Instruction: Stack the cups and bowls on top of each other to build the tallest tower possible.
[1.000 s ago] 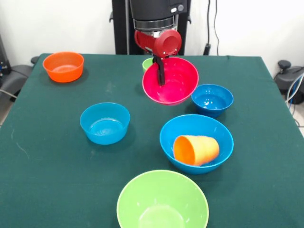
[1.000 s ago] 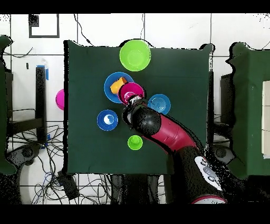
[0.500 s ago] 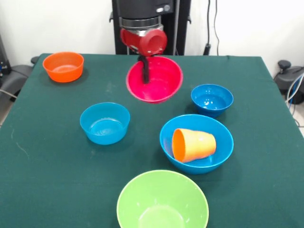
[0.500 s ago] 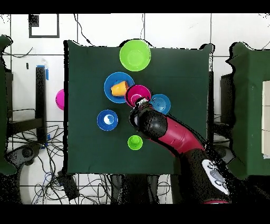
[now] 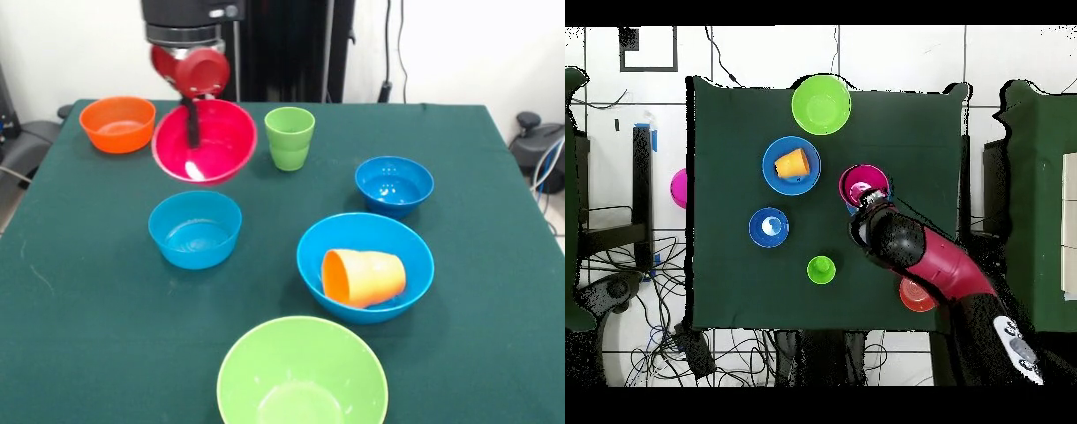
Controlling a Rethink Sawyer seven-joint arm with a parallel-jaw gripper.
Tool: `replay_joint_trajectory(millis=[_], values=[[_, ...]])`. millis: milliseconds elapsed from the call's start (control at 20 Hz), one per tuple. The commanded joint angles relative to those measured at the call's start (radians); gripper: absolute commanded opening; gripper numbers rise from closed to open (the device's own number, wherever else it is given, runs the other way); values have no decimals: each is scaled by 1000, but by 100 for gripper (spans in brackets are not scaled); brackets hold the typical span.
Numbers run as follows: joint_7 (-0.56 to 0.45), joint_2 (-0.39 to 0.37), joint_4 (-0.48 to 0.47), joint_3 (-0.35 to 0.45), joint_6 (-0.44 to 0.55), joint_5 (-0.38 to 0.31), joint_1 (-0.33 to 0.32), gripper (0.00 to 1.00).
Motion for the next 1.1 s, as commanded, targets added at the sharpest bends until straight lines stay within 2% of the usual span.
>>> replay_joint_trajectory(millis=[50,200,650,700,800,950,1100], values=[[-138,38,-67,25,162,-122,-37,0],[-128,57,-81,44,156,-153,-55,0],[-67,104,-66,91,81,-188,-74,0],[-55,104,-64,92,61,-198,-72,100],[-28,101,-59,72,1,-210,-54,100],[-36,106,-47,108,46,-194,-72,100],[-25,112,-49,113,44,-191,-73,100]])
